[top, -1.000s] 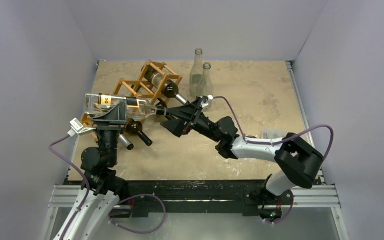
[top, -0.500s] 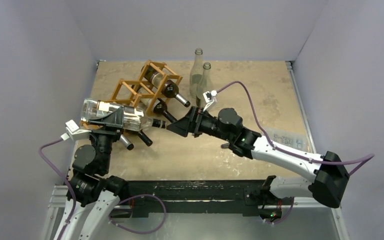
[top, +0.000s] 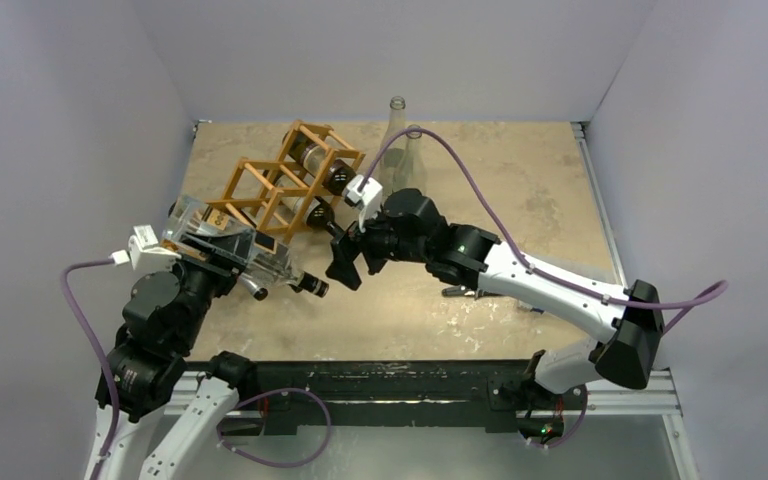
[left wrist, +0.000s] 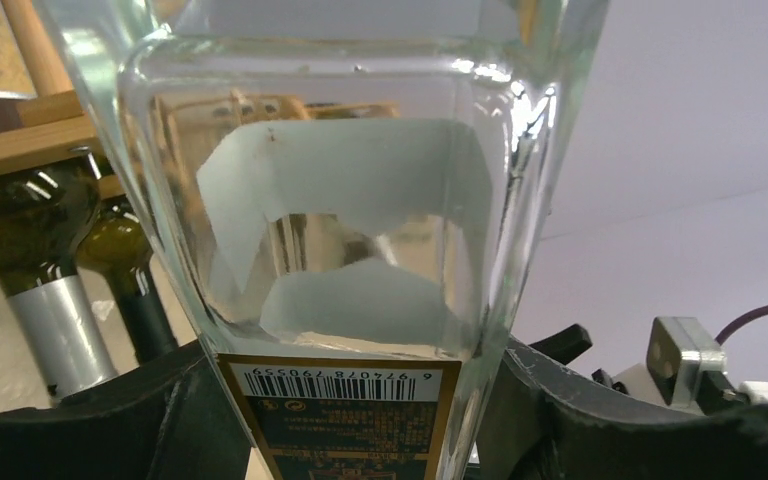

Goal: Put the wine bottle on the wine rack

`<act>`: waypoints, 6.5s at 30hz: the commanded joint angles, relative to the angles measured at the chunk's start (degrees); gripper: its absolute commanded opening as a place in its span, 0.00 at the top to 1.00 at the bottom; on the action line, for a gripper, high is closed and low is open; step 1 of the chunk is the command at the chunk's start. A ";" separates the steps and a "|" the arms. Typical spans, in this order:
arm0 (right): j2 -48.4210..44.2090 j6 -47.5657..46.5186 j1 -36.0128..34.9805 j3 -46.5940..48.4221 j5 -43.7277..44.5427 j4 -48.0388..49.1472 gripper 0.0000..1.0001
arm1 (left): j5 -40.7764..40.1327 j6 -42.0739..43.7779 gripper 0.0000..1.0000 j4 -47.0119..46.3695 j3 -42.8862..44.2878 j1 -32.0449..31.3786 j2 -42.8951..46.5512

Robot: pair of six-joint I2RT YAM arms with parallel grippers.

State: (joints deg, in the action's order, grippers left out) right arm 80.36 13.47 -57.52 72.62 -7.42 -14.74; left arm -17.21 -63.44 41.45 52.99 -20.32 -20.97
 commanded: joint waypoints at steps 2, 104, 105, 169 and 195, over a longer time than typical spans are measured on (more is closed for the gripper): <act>2.04 -6.98 -2.29 5.62 -1.47 -3.80 0.01 | 3.66 4.44 1.00 -1.58 6.90 0.10 -1.88; -5.99 28.80 -4.47 -12.19 6.86 33.02 1.00 | -2.02 12.86 0.04 11.31 15.21 0.10 -6.23; -7.41 27.63 -4.45 -12.44 7.24 30.79 1.00 | -2.29 13.58 0.04 11.35 15.44 0.10 -5.85; 13.85 18.54 1.99 3.43 -13.92 17.19 1.00 | -4.60 26.17 0.00 17.87 22.14 0.10 6.63; 30.70 21.14 5.48 20.70 -18.39 22.24 1.00 | -5.91 28.17 0.01 22.70 24.66 0.10 7.74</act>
State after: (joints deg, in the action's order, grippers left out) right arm 113.38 35.70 -52.31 86.94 -23.57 -6.46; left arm -22.48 -36.86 63.13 76.09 -20.01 -13.50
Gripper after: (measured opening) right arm 0.385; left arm 0.996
